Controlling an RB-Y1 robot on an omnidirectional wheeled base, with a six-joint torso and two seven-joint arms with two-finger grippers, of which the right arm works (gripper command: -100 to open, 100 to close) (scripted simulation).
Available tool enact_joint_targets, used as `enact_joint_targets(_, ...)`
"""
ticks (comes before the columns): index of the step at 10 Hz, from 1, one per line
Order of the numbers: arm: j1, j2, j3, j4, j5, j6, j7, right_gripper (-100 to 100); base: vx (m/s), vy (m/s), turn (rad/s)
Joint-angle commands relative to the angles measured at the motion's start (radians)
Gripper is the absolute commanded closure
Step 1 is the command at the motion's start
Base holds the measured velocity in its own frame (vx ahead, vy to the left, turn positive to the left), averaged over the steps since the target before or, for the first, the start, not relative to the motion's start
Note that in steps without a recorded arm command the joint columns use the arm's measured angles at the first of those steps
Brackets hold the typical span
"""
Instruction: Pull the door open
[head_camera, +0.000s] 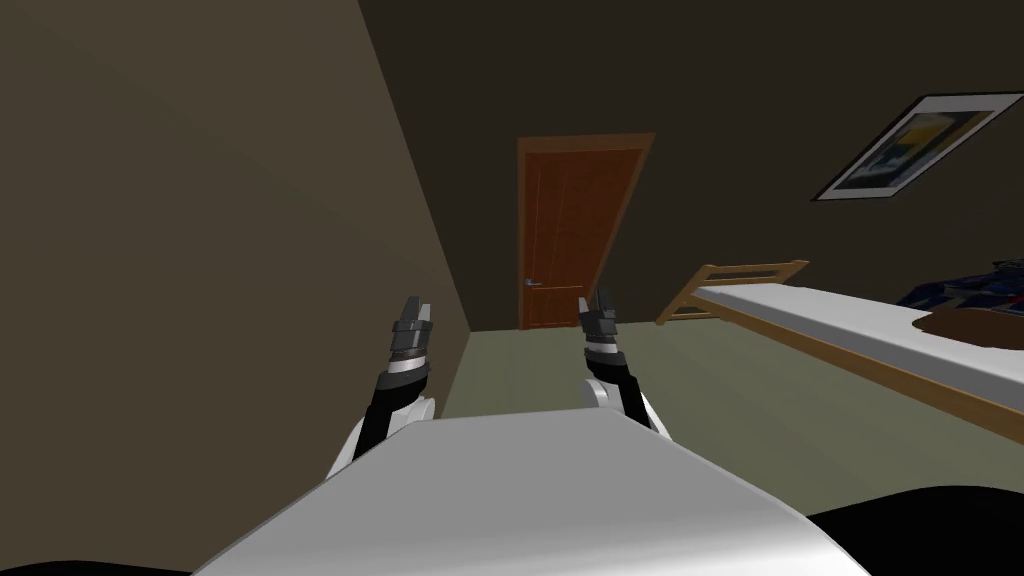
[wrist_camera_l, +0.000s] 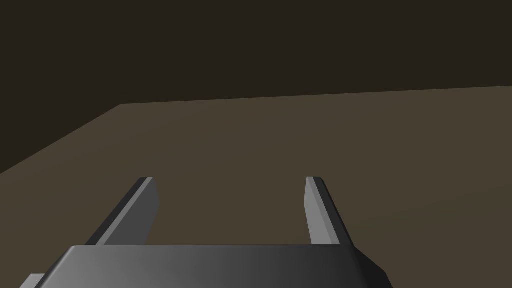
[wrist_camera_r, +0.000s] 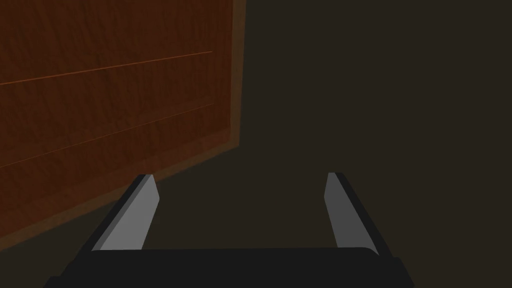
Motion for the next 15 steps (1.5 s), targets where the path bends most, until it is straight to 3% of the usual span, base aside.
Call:
enact_joint_targets(1, -0.008, -0.004, 0.002, 0.028, -0.006, -0.006, -0.001, -100, 0.079, 0.000, 0.026)
enact_joint_targets(2, -0.024, -0.010, 0.004, 0.071, -0.015, -0.014, -0.001, -100, 0.108, -0.009, 0.049)
enact_joint_targets(15, -0.152, -0.051, 0.020, 0.425, -0.091, -0.079, -0.005, -100, 0.101, -0.005, 0.035)
